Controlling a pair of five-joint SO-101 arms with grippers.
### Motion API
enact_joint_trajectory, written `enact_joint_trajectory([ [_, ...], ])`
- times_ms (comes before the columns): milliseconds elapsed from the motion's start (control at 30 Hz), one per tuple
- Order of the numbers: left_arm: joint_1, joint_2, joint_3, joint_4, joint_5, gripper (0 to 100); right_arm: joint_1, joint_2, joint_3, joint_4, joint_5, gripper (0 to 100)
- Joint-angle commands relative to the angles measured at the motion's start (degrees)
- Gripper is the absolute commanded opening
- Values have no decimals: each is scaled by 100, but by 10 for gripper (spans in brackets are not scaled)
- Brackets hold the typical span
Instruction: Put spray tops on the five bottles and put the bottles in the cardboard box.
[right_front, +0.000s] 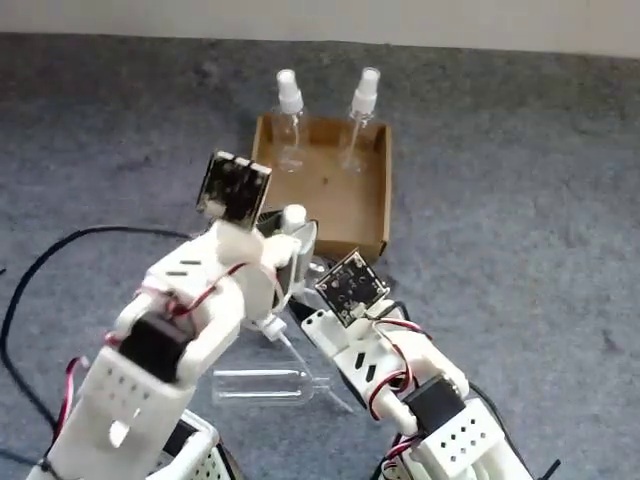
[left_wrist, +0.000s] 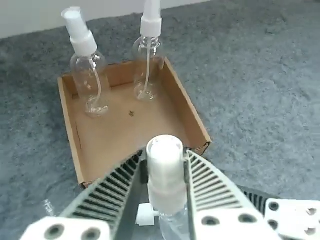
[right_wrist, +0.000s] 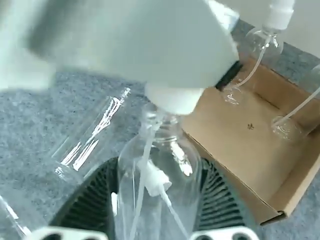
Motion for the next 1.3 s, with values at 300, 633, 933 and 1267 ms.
enact_joint_trajectory([
  [300,4,-813,400,246,-730,138,4,-119,-48,-136,-62,5],
  [633,-831,-699,-752,237,-730,136,4,-119,-48,-136,-62,5],
  [933,-655,-708,-171,545,-1222,136,4,-119,-48,-136,-62,5],
  [1267,-242,-681,400,229,-1565,136,-22,-119,-48,-136,-62,5],
])
